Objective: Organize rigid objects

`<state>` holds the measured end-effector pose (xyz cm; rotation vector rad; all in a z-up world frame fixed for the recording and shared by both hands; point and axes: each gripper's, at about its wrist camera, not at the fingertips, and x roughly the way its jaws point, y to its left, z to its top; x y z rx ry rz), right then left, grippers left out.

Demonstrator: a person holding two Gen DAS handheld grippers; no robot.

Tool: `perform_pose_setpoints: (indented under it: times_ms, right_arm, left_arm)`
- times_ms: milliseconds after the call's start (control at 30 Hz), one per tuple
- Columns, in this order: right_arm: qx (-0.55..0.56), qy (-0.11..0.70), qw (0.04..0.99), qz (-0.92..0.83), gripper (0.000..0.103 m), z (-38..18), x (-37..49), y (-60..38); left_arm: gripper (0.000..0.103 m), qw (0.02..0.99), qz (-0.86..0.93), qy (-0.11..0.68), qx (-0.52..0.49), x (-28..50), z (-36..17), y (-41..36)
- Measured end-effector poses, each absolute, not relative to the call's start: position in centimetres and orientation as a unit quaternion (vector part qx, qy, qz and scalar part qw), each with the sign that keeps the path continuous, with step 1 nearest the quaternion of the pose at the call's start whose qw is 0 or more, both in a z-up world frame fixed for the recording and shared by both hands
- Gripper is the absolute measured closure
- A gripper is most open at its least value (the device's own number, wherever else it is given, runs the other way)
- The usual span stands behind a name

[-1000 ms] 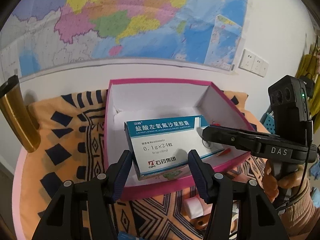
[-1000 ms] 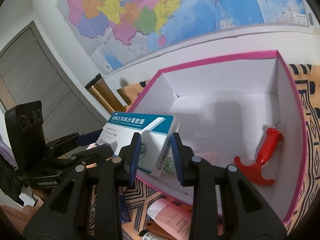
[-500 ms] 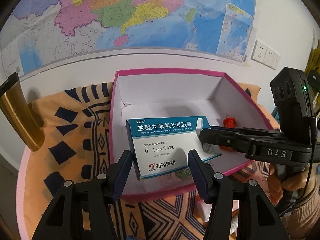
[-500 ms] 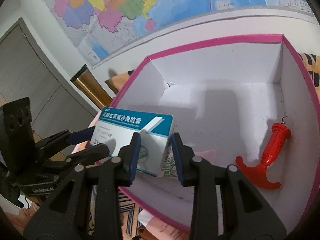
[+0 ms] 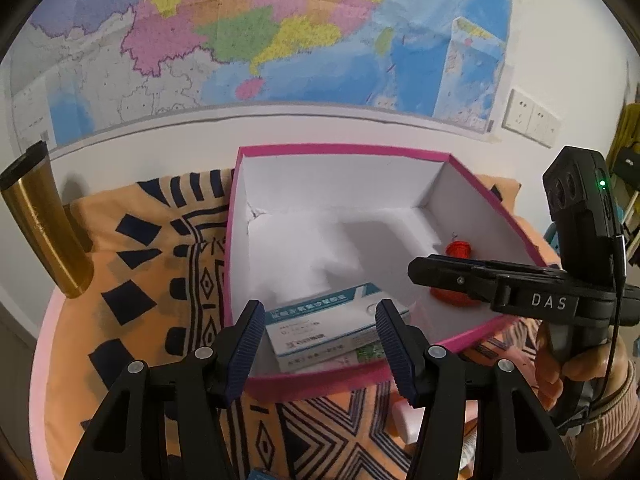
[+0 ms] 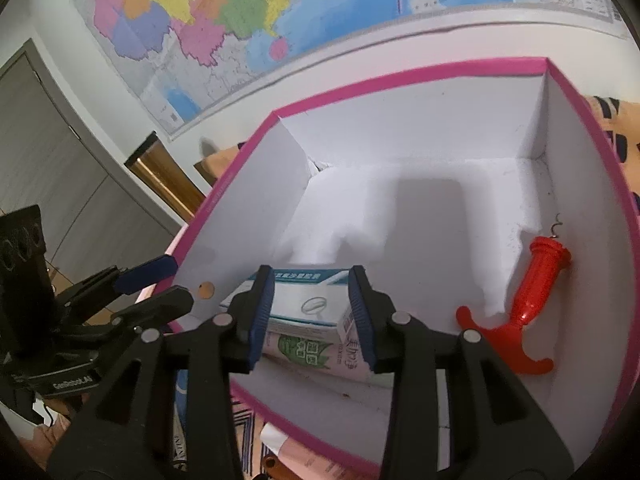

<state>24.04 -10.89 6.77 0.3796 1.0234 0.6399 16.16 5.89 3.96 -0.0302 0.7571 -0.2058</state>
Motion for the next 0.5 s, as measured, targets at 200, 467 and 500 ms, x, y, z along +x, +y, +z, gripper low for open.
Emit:
perform_pose_setpoints:
  times_ms: [200, 467, 500]
  right_arm:
    - [0.19, 0.45, 0.814, 0.314, 0.062, 8.5, 22.1, -12.3]
    - [0.189, 0.406, 0.831, 0.33, 0.056, 11.5, 17.8, -15.1]
    - [0.187, 0.403, 0.833, 0.329, 0.056, 11.7, 17.3, -15.4]
  left_arm:
    - [0.042, 0.933, -0.125, 0.338, -0.016, 13.8, 5.1, 5.2]
    - [0.042, 0.929, -0.171, 0.328, -0.011, 10.6, 5.2, 3.5]
    - [0.042, 0.928, -0.174, 0.329, -0.008, 10.3, 5.0, 3.2]
